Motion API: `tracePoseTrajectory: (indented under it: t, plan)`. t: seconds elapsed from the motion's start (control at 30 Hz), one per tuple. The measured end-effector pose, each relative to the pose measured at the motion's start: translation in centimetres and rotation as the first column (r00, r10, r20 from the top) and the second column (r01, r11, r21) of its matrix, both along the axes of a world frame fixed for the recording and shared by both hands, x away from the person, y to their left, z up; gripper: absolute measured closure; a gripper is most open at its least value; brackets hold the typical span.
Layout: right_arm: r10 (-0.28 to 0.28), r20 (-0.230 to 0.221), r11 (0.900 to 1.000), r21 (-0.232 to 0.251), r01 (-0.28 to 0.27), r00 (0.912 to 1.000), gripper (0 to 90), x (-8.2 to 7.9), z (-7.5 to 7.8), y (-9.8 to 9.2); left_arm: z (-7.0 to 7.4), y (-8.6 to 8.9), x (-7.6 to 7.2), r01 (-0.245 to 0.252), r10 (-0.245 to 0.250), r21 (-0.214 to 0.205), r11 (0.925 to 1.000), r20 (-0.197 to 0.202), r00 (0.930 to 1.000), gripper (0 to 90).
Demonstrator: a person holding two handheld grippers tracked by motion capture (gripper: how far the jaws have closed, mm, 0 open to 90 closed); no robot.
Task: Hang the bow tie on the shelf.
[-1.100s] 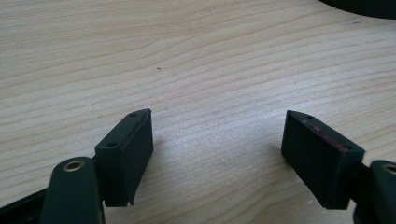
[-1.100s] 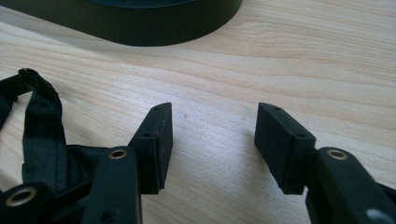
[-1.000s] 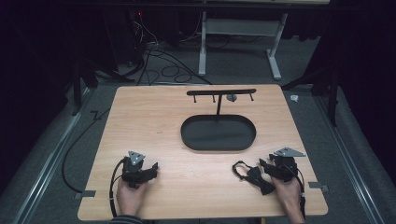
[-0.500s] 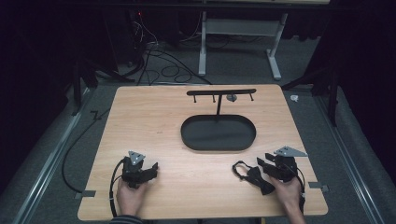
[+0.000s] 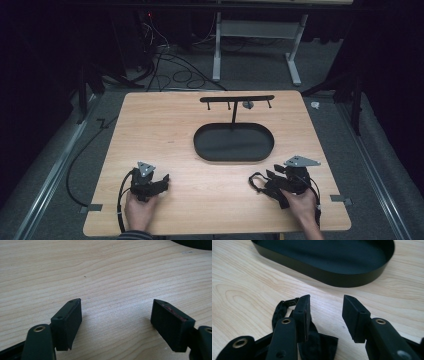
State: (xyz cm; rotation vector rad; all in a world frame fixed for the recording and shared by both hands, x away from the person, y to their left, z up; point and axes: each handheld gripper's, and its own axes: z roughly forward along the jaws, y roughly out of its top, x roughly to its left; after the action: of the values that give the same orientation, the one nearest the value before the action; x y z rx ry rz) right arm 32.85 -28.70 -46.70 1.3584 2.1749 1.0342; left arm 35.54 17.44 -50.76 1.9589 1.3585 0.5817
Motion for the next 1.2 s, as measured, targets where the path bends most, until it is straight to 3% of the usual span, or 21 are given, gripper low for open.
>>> tracePoseTrajectory:
  t: [0.37,0.7,1.2]
  plan:
    - [0.054,-0.020,0.9985,-0.008,-0.054,0.9983,62.4,0.4,-0.2,1.3,0.0,0.0,0.0,0.000,0.000,0.000,1.0000,0.000,1.0000,25.4]
    - [0.089,-0.070,0.9957,-0.020,-0.091,0.9935,67.8,1.3,-0.9,2.3,0.0,0.0,0.0,0.000,0.000,0.000,1.0000,0.000,1.0000,25.3]
    - [0.119,-0.138,0.9905,-0.053,-0.127,0.9833,83.1,2.0,-1.8,2.9,0.0,0.0,0.0,0.001,-0.001,0.000,1.0000,0.000,1.0000,25.3]
